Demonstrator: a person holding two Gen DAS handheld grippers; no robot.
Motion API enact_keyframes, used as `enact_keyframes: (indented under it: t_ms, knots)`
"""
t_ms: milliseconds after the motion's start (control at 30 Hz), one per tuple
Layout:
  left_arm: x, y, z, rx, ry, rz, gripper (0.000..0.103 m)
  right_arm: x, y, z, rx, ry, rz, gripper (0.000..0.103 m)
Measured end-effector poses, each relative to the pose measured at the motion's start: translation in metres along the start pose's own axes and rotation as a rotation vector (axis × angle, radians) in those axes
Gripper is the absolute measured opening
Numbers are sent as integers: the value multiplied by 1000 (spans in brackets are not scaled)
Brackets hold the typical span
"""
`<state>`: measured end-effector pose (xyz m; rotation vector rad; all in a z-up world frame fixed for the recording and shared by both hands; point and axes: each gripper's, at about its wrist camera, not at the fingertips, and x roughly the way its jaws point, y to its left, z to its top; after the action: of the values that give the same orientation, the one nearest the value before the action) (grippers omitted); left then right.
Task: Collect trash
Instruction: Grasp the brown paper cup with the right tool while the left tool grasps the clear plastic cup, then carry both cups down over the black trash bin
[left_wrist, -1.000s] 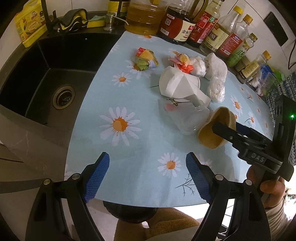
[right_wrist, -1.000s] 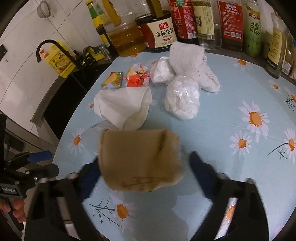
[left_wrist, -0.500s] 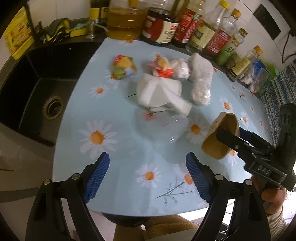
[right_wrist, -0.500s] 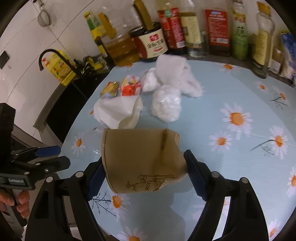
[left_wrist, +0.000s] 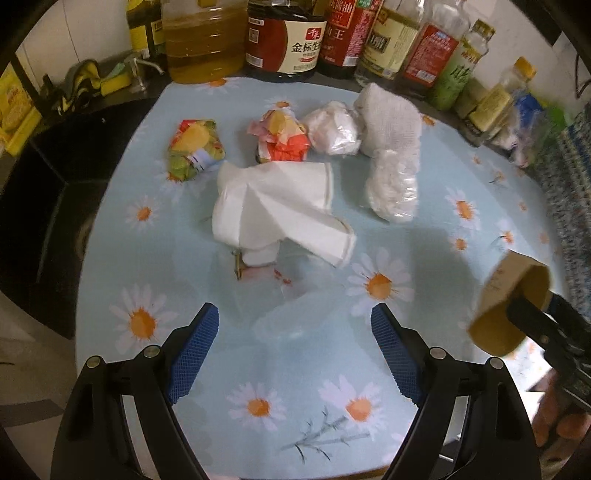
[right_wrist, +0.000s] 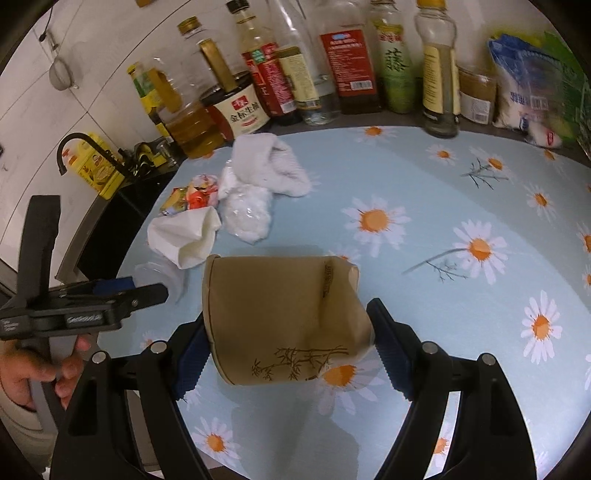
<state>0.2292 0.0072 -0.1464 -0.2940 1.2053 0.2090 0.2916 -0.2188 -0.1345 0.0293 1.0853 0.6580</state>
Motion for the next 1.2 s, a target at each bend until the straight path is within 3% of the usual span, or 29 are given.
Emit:
enact_keyframes:
  t_ms: [267,367,767,1200]
  knots:
    - [13,2,8,-41,20,31,79,6,-14,-4,12,17,16,79]
    - [16,3,9,-52,29,29,66,9,-15,-3,10,24,27,79]
    - [5,5,1,-48,-6,25,64,6,-9,-8,-4,18,46,79]
    - [-28,24,-42,-27,-35,-62,63,-1,32,-35,-23,13,27,79]
